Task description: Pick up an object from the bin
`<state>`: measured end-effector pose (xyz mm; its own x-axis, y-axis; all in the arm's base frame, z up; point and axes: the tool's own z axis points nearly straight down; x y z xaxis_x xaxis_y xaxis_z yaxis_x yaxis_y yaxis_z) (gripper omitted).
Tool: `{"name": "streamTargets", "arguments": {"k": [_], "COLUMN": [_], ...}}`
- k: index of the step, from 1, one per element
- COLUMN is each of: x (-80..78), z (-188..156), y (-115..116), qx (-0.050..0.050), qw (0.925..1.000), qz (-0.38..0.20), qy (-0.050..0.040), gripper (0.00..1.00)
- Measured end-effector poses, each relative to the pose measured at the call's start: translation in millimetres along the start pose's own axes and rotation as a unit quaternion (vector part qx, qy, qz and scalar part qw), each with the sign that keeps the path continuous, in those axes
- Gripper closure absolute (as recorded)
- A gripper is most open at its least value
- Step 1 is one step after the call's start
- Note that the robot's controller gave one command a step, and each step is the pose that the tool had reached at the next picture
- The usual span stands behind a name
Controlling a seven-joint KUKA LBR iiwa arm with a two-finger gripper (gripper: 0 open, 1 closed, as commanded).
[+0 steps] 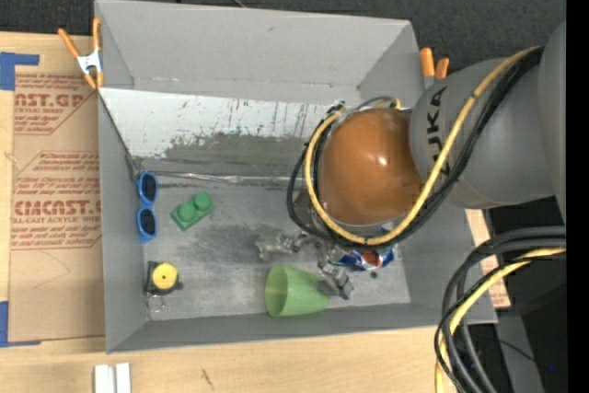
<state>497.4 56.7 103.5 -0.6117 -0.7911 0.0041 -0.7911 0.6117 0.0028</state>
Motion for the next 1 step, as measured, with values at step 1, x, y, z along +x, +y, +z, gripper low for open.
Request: {"name": "streamTargets", "arguments": {"k": [1], "x": [-23.3], "z": [11.2], "y": [2.7], "qx": [0.004], "qw": [0.9999], "qz": [0.01], "qy": [-0.0028], "gripper": [0.0]}}
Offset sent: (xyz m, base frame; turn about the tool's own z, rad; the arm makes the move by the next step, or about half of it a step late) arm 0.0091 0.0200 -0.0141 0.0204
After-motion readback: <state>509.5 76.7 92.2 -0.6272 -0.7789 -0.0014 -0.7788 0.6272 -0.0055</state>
